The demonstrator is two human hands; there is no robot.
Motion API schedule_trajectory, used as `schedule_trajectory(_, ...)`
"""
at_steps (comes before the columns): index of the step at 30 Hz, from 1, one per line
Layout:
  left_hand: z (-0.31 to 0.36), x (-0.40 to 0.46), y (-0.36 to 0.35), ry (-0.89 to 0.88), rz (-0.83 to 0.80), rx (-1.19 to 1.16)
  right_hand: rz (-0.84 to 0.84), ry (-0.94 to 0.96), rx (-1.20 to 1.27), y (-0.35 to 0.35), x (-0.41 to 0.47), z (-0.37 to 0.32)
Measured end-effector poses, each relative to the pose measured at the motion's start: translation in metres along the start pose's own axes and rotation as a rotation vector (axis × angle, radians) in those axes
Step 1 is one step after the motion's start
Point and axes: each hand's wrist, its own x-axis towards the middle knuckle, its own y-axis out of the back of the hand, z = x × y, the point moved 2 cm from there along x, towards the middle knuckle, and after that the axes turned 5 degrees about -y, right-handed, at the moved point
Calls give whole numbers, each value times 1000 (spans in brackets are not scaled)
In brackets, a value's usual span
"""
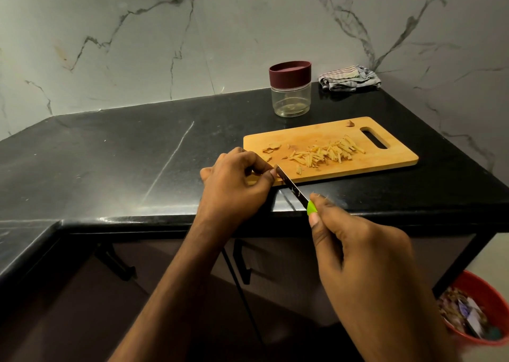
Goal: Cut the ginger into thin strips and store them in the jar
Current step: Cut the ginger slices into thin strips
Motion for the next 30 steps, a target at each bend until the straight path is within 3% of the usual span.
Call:
schedule_trajectory(10,0,4,1,21,-61,20,-12,-45,-37,-17,13,2)
schedule_trajectory(19,1,0,-2,-86,-25,94,-100,-94,-185,-3,2,8)
schedule_trajectory(30,2,1,-5,-174,-137,201,-97,-114,-159,-2,0,3)
